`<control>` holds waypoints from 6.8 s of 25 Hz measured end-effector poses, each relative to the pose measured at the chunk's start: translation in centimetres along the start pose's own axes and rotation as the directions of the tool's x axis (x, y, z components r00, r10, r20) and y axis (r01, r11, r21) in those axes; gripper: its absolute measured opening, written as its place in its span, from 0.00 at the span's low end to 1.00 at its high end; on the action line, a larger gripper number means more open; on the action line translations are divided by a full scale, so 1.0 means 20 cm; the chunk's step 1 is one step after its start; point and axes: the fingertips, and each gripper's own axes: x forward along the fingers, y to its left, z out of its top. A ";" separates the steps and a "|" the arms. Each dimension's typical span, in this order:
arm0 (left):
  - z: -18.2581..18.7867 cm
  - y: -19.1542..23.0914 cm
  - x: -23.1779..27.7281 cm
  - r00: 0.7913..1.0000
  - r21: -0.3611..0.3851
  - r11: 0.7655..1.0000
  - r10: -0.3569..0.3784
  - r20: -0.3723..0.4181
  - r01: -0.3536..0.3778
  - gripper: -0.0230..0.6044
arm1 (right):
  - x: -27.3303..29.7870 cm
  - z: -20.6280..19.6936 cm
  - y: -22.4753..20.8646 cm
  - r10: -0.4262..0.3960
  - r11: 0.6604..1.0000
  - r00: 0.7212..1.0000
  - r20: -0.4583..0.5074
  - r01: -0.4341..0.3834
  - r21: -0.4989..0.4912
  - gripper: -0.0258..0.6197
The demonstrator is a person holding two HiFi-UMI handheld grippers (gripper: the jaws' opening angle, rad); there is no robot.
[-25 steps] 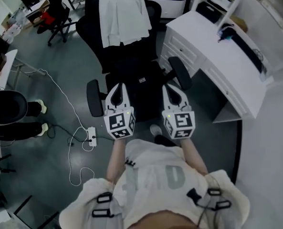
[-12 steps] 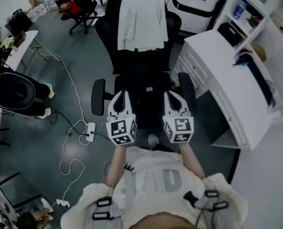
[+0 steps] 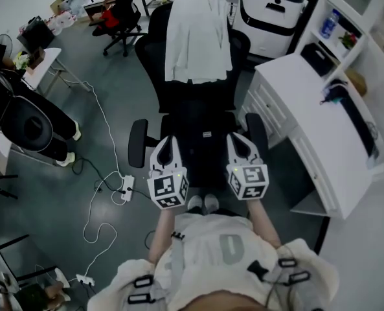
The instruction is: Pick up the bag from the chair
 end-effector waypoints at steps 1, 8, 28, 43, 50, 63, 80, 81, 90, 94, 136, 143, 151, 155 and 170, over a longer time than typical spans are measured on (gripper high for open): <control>0.01 0.02 0.01 1.000 0.000 1.000 -0.003 0.002 0.003 0.06 | 0.01 0.00 0.00 -0.011 1.000 1.000 0.002 0.011 0.004 0.05; 0.05 0.13 0.03 1.000 0.014 1.000 -0.014 0.024 0.013 0.06 | 0.09 0.03 -0.03 -0.063 0.998 0.998 0.019 0.063 0.003 0.05; 0.07 0.21 0.20 0.998 0.029 0.998 -0.062 0.027 0.061 0.30 | 0.20 0.05 -0.02 0.011 0.997 1.000 0.002 -0.011 0.075 0.39; 0.05 0.19 0.26 0.997 0.015 0.997 -0.076 0.018 0.076 0.40 | 0.23 0.04 -0.02 -0.001 1.000 1.000 -0.027 0.001 0.000 0.42; 0.06 0.19 0.31 0.995 -0.011 0.995 -0.095 0.018 0.095 0.40 | 0.27 0.06 -0.05 -0.007 1.000 0.999 -0.046 0.006 -0.014 0.42; -0.20 0.30 0.69 0.994 0.011 0.995 -0.093 -0.058 0.094 0.40 | 0.68 -0.06 -0.19 -0.024 1.000 0.994 -0.107 0.022 -0.022 0.42; -0.92 0.32 1.19 0.979 0.005 0.993 -0.118 -0.165 0.121 0.40 | 1.23 -0.71 -0.60 -0.099 0.993 0.971 -0.218 0.083 -0.080 0.42; -0.98 0.33 1.20 0.977 0.009 0.992 -0.119 -0.176 0.122 0.40 | 1.25 -0.76 -0.61 -0.102 0.993 0.970 -0.221 0.086 -0.082 0.42; -1.42 0.29 1.16 0.952 -0.012 0.991 -0.128 -0.277 0.130 0.40 | 1.18 -1.24 -0.62 -0.097 0.991 0.933 -0.348 0.059 -0.117 0.42; -1.52 0.27 1.17 0.930 -0.039 0.987 -0.157 -0.332 0.153 0.43 | 1.17 -1.31 -0.62 -0.099 0.991 0.920 -0.379 0.059 -0.116 0.42; -1.97 0.45 1.72 0.793 -0.101 0.993 -0.103 -0.600 0.053 0.23 | 1.77 -1.67 -0.90 -0.102 0.989 0.780 -0.617 0.148 0.025 0.21; -1.84 0.46 1.67 0.806 -0.096 0.994 -0.092 -0.584 0.043 0.18 | 1.73 -1.56 -0.86 -0.109 0.987 0.815 -0.569 0.156 0.033 0.18; -1.43 0.49 1.56 0.859 -0.103 0.992 -0.114 -0.500 0.072 0.16 | 1.60 -1.14 -0.73 -0.144 0.985 0.854 -0.499 0.174 0.013 0.17; -1.13 0.46 1.42 0.875 -0.113 0.990 -0.125 -0.468 0.082 0.16 | 1.44 -0.85 -0.65 -0.155 0.984 0.868 -0.472 0.177 0.001 0.17; -0.28 0.33 0.57 0.945 -0.006 0.996 -0.087 -0.316 0.090 0.15 | 0.59 -0.18 -0.23 -0.169 0.982 0.939 -0.301 0.187 0.032 0.17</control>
